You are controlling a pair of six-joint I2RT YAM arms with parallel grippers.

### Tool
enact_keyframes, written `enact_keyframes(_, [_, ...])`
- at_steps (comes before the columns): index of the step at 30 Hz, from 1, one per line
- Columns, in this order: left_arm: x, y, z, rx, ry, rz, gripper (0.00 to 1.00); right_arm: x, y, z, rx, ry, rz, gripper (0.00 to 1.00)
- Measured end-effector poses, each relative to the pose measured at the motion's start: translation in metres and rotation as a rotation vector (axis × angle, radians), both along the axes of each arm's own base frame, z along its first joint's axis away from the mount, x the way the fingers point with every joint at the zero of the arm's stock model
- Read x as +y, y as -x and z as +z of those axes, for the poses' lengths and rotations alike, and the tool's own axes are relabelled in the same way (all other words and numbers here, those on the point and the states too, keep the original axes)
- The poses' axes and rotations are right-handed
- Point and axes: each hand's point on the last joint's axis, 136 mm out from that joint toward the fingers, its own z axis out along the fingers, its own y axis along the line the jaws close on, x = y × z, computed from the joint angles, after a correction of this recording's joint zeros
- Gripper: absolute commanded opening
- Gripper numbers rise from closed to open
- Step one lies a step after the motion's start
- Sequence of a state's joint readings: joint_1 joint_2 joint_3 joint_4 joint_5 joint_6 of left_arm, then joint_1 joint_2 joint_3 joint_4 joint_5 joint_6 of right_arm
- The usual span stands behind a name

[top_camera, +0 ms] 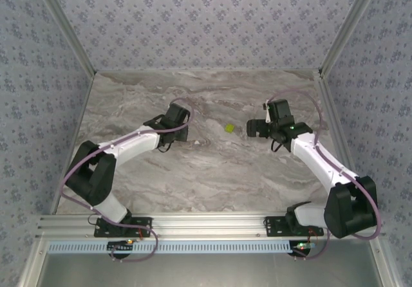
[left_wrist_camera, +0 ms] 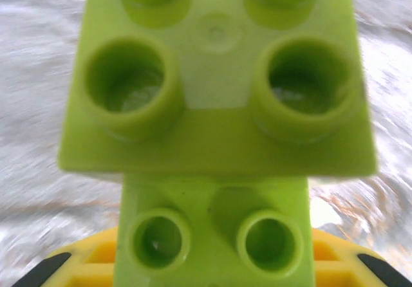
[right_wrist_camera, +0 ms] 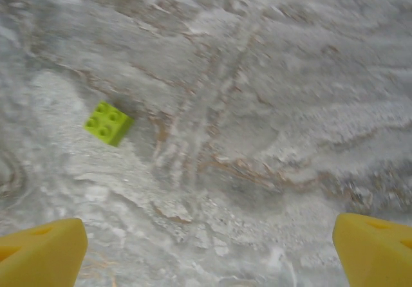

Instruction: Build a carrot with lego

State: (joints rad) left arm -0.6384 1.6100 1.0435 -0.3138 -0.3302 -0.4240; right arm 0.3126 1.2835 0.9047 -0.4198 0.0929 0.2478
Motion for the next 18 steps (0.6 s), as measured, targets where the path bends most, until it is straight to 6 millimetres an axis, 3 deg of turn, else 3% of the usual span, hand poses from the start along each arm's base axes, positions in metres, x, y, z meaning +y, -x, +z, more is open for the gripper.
enact_keyframes(5, [0.017,0.008,0.010,-0.071,-0.005,0.276,0.30,-0.003,0.003,-0.011,0.008,0.035,-0.063,1.00])
enact_keyframes(11, [0.035,0.015,-0.003,-0.080,0.052,0.527,0.33,0.013,-0.001,-0.028,0.003,0.048,-0.042,1.00])
enact_keyframes(15, [0.032,0.018,-0.018,-0.070,0.083,0.600,0.55,0.031,-0.006,-0.050,0.005,0.050,0.048,1.00])
enact_keyframes(18, [0.028,0.020,-0.027,-0.065,0.082,0.623,0.58,0.044,-0.012,-0.060,-0.007,0.043,0.132,1.00])
